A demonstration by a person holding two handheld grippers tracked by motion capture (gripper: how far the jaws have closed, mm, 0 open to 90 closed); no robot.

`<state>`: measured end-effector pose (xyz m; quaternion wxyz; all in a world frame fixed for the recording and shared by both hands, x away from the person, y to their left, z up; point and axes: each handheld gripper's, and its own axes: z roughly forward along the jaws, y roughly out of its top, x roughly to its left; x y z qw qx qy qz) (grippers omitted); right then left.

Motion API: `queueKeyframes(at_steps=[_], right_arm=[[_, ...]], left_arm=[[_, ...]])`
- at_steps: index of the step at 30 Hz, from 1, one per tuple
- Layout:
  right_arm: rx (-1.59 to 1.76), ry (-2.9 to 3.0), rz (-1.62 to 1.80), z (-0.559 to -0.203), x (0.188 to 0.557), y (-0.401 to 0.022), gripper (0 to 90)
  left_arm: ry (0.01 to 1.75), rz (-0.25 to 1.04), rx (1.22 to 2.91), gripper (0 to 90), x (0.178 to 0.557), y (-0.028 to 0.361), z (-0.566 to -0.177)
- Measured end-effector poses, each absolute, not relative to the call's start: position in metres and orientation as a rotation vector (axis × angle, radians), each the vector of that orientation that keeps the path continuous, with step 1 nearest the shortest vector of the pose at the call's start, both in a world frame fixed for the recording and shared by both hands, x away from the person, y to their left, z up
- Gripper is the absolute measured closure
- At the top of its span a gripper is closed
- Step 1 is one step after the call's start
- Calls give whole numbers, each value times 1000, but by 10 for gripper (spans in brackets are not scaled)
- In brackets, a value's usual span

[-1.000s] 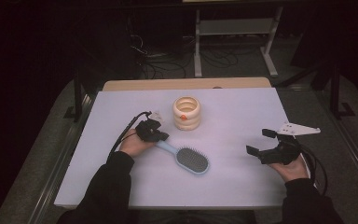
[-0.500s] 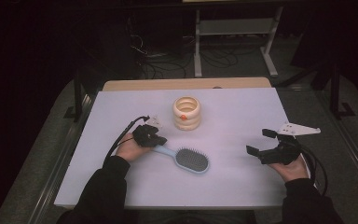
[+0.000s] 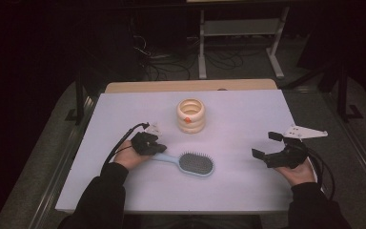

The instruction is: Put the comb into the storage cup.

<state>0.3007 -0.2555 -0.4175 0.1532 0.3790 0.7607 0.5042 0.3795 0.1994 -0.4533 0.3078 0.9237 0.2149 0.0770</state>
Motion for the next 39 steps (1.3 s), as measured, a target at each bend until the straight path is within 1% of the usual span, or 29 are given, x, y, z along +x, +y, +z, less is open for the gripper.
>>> queueKeyframes(at_steps=[9, 12, 21, 24, 39], right_arm=[[1091, 2181, 1441, -418, 301, -255, 0], [1089, 2182, 1442, -418, 301, -255, 0], [1089, 2181, 1444, -417, 300, -255, 0], [1087, 2181, 1445, -417, 300, -255, 0], [1088, 2184, 1444, -417, 300, -255, 0]], left_arm=[[508, 214, 2455, 900, 362, 201, -446], [498, 234, 2476, 900, 359, 203, -448], [471, 230, 2511, 900, 347, 207, -448], [454, 259, 2514, 900, 343, 208, -448], [440, 216, 2523, 900, 333, 216, -446]])
